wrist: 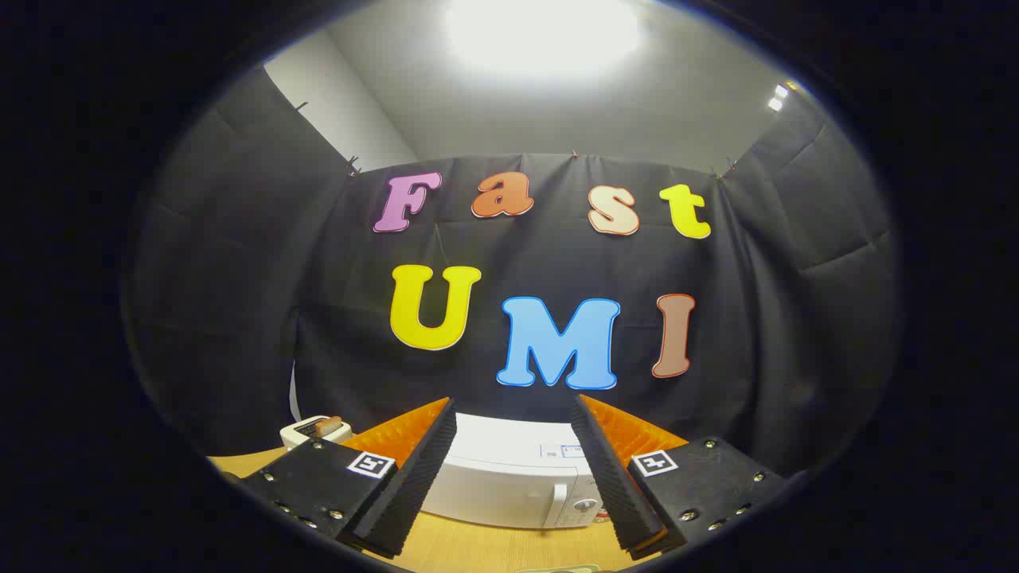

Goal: Open the microwave, put the food inside, and close the microwave door.

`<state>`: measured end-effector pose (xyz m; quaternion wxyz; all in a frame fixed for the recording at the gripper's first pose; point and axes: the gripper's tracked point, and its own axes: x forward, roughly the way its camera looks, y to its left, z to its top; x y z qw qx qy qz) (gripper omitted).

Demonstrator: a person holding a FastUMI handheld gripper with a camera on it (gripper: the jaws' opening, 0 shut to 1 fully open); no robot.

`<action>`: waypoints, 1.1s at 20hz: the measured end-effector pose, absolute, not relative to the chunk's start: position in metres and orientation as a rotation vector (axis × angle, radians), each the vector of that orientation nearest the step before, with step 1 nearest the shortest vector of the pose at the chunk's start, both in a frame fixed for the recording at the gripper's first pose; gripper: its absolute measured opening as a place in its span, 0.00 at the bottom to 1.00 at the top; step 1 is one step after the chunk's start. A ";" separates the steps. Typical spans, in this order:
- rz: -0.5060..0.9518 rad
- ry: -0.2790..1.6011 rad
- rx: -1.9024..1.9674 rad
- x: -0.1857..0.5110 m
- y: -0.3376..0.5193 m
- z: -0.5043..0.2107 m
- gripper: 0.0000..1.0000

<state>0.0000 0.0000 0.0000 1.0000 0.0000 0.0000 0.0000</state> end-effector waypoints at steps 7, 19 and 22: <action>0.015 -0.005 -0.019 -0.005 0.018 0.004 0.93; 0.039 -0.008 -0.018 -0.019 0.025 0.007 0.93; 0.034 0.008 -0.013 -0.023 0.013 -0.003 0.93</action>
